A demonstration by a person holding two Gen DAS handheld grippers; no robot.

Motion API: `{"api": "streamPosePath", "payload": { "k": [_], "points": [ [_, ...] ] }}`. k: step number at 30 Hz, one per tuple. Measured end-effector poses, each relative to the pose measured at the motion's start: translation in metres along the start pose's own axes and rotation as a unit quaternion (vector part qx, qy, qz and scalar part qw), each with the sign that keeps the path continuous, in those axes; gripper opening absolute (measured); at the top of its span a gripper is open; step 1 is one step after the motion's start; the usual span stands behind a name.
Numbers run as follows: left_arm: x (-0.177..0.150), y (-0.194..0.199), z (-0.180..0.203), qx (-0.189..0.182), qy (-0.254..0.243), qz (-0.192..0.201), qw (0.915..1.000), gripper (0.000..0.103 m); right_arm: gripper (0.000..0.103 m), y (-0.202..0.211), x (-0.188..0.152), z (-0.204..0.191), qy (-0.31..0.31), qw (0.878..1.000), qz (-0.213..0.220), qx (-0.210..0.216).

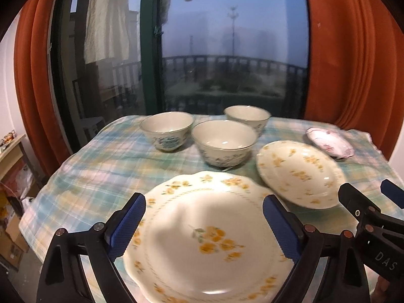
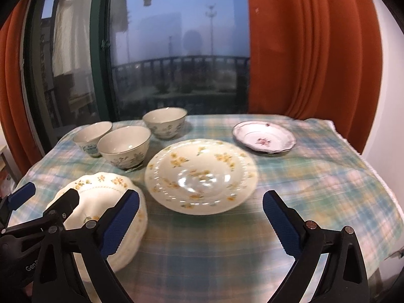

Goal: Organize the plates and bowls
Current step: 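Close both grippers on the rim of the flat yellow-flower plate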

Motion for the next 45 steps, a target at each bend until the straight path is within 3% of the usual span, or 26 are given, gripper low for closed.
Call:
{"api": "streamPosePath", "payload": {
  "k": [11,18,22,31,36,45],
  "points": [
    [-0.005,-0.051,-0.047,0.049,0.016,-0.085,0.9950,0.086,0.092,-0.066,-0.003,-0.063,0.010,0.994,-0.093,0.053],
    [-0.010,-0.082,-0.060,0.035,0.019,-0.146,0.9885,0.080,0.084,-0.094,-0.011,-0.086,0.015,0.987,-0.148,0.055],
    [-0.013,-0.091,-0.060,0.018,0.015,-0.175,0.9843,0.071,0.072,-0.107,-0.017,-0.093,0.019,0.983,-0.175,0.054],
    [-0.014,-0.093,-0.056,0.018,0.007,-0.182,0.9831,0.071,0.069,-0.117,-0.020,-0.100,0.022,0.980,-0.196,0.031],
    [-0.013,-0.093,-0.060,0.022,0.032,-0.189,0.9813,0.070,0.068,-0.111,-0.020,-0.105,0.045,0.981,-0.186,0.021],
    [-0.021,-0.077,-0.040,0.010,0.020,-0.181,0.9832,0.070,0.068,-0.094,-0.025,-0.089,0.050,0.983,-0.178,0.016]
  ]
}}
Point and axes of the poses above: each gripper's, at about its wrist camera, not at the fingertips, and y roughly against the way its jaws point, z to its right, x to its top, the point moved 1 cm from there along -y, roughly the way its jaws point, and after that the axes turned 5 degrees about -z, right-handed, at the moved point
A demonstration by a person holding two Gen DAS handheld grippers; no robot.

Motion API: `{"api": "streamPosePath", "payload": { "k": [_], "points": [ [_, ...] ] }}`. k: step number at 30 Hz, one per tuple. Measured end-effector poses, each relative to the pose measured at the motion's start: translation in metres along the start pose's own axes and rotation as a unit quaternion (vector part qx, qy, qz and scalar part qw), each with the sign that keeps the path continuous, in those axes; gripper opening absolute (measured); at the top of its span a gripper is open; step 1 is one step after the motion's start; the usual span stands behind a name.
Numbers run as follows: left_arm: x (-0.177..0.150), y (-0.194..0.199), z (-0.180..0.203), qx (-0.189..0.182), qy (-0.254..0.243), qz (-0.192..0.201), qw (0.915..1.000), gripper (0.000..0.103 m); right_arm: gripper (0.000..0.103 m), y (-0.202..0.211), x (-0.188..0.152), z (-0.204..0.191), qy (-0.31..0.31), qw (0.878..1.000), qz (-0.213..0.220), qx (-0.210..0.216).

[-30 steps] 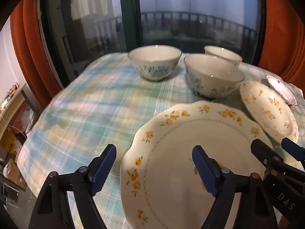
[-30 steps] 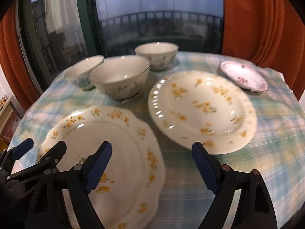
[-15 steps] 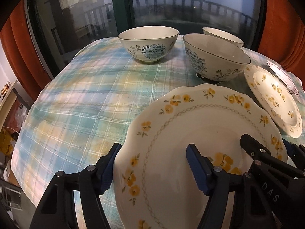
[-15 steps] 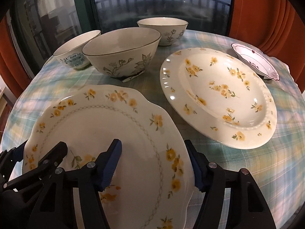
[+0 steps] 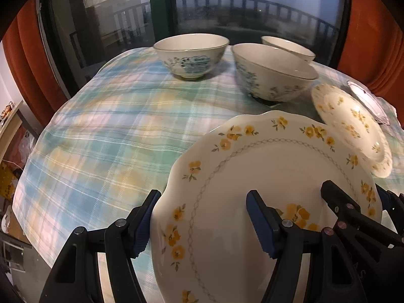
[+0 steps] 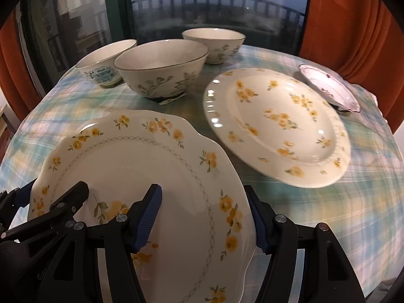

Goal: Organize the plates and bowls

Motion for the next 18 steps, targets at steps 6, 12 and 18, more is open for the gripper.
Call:
{"api": "streamPosePath", "payload": {
  "k": [6,12,18],
  "points": [
    [-0.006,0.016,0.026,-0.005,-0.024,0.018,0.9995,0.070,0.068,0.012,-0.007,0.024,-0.016,1.000,0.013,-0.007],
    [-0.010,0.031,0.055,-0.010,-0.038,0.034,0.9986,0.070,0.068,0.026,-0.015,0.053,-0.030,0.999,0.030,-0.008],
    [-0.013,0.044,0.092,-0.021,-0.053,0.050,0.9971,0.070,0.068,0.038,-0.021,0.093,-0.051,0.998,0.044,-0.010]
  ]
}}
Point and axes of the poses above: each gripper's, at about its wrist camera, not at the fingertips, and y roughly against the way its jaws point, z to its right, x to its top, the point moved 1 cm from there along -y, roughly the way its jaws point, and after that the axes turned 5 degrees about -z, right-handed, at the moved point
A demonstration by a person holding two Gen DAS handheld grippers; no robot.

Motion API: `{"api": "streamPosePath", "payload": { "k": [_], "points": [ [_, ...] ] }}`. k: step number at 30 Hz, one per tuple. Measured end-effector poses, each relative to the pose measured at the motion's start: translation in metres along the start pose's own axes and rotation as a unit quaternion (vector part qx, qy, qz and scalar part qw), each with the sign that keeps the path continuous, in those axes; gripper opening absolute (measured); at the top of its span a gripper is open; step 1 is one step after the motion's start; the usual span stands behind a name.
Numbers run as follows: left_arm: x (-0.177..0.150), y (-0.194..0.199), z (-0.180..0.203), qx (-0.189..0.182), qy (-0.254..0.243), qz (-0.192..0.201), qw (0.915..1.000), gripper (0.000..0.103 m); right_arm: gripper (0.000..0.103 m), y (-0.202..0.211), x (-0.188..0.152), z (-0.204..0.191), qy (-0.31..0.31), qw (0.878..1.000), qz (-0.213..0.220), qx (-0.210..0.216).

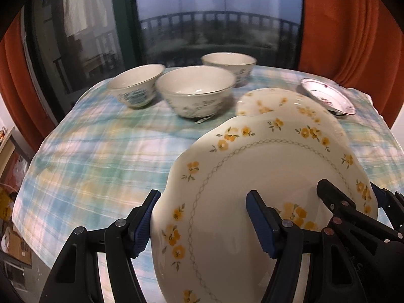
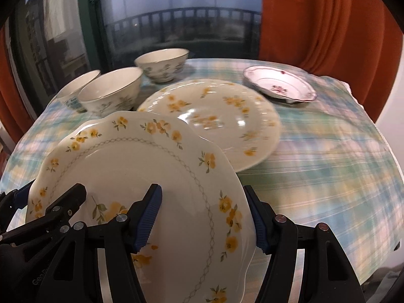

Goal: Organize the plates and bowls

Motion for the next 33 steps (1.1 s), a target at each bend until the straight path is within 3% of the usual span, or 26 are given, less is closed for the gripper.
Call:
{"api": "streamPosePath", "payload": {
  "k": [21,33],
  "points": [
    [0.006,-0.005,0.137,-0.061,-0.076,0.005,0.9952,0.070,0.068,0.010,-0.009,0.143,-0.054,0.997,0.004,-0.054],
    [0.004,-0.023,0.193,-0.093,-0.103,-0.027,0.9900,0.070,0.068,0.000,-0.016,0.203,-0.083,0.993,-0.020,-0.085]
  ]
}}
Point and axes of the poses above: each gripper's, at about its wrist camera, not at the fingertips, and y roughly against the way its jaws point, z to its right, x to its top, the point moved 1 cm from there along -y, roughly the way its jaws point, and after that the axes turned 5 degrees about -z, right-handed, at the moved point
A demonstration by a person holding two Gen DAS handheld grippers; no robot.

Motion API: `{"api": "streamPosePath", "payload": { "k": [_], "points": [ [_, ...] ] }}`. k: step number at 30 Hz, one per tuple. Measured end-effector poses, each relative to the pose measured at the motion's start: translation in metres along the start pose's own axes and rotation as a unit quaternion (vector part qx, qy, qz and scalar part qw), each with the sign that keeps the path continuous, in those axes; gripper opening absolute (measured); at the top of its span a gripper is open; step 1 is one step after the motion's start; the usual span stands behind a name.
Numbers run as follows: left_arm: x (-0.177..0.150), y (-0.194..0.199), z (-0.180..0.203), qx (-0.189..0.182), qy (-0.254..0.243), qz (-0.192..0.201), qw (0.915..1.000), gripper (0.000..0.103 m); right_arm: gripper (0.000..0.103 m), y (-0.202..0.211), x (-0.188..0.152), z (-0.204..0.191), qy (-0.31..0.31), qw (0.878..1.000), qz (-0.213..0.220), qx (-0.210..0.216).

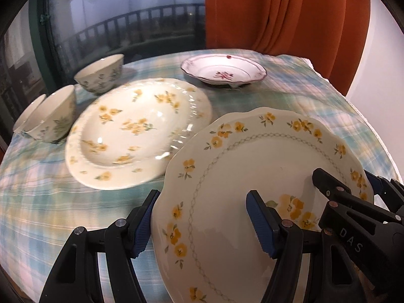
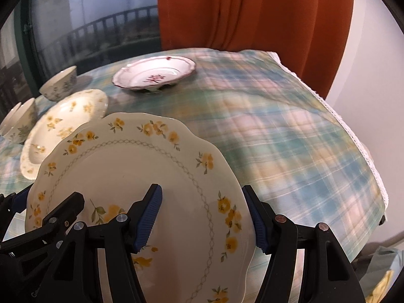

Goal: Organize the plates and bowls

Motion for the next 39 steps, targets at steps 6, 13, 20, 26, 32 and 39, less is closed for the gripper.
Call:
{"api": "streamPosePath", "payload": {
  "k": [6,13,20,26,32,39],
  "points": [
    [0.003,-0.011,0.006,0.006,0.003,-0.014,0.9999,0.070,0.068,-0.016,0.002,0.010,-0.005,1.000,-0.016,0.003],
    [0.012,-0.018,0.011,0.015,-0.015,-0.011,0.9997,0.070,0.068,-0.025,0.006,0.014,-0.027,0.999,-0.026,0.011],
    [0.014,-0.016,0.009,0.009,-0.017,-0.014,0.9997,0.077,0.071,-0.025,0.007,0.016,-0.046,0.998,-0.030,0.017],
    [0.011,-0.003,-0.003,0.003,-0.007,-0.008,0.9999,0.089,0.081,-0.004,0.008,0.015,-0.048,0.999,0.010,-0.006],
    [0.003,0.017,-0.014,0.010,-0.015,0.016,0.9997,0.093,0.090,0.018,0.006,0.001,-0.045,0.998,0.033,0.014],
    [0.001,0.032,-0.045,0.025,0.000,0.031,0.9992,0.095,0.090,0.035,0.006,-0.034,-0.027,0.997,0.054,0.047]
  ]
}}
Point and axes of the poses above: each gripper's, at about its wrist camera, not at the fingertips, and y roughly against the way its jaws point, z to its right, x to its top, the point moved 1 cm from there along -y, roughly the way its jaws point, and after that the axes turned 5 degrees about -z, right-handed, at the moved point
